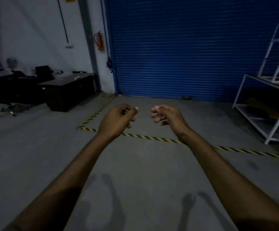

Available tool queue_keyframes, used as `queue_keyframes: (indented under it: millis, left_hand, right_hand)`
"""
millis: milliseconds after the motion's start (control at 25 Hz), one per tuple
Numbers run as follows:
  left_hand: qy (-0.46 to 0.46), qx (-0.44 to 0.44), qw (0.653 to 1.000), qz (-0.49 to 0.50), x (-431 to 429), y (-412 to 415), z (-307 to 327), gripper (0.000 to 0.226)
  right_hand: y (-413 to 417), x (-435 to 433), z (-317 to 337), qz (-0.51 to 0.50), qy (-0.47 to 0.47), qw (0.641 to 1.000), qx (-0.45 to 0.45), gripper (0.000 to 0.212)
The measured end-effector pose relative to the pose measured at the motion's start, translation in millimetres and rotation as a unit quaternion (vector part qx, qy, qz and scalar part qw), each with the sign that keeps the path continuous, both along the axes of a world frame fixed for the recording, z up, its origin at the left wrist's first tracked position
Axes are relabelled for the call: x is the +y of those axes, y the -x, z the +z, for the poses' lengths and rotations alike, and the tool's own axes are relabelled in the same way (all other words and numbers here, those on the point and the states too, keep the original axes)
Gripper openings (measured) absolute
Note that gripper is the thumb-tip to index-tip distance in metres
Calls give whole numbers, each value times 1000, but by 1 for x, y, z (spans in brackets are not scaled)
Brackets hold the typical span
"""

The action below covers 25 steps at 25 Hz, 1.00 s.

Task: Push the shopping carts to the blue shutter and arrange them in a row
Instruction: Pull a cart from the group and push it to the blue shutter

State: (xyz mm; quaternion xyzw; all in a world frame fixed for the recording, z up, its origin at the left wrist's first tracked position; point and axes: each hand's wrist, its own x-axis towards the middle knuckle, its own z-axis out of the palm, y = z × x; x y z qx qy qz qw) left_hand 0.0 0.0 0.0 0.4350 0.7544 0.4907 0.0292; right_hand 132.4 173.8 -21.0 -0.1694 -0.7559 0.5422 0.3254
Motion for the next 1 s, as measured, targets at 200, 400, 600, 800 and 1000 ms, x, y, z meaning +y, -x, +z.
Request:
queue_keyframes:
  millis: [200,400,600,800,1000]
  left_hand:
    - [-43,56,993,91,-41,-5,-12,37]
    - [-1,90,987,133,-112,-1,-32,30]
    - [3,78,982,174,-216,-10,-50,29]
    - [7,203,947,250,-343,-46,-47,44]
    - [37,286,892,349,-455,-87,-52,48]
  right_hand:
    - [1,-55,-4,12,-138,990,32,34]
    - [-9,-137,7,79,-269,954,109,23]
    - [11,-212,-13,115,-249,957,93,19]
    - [35,-312,-34,172,-267,945,73,21]
    - [49,-418,-50,225,-320,918,67,19]
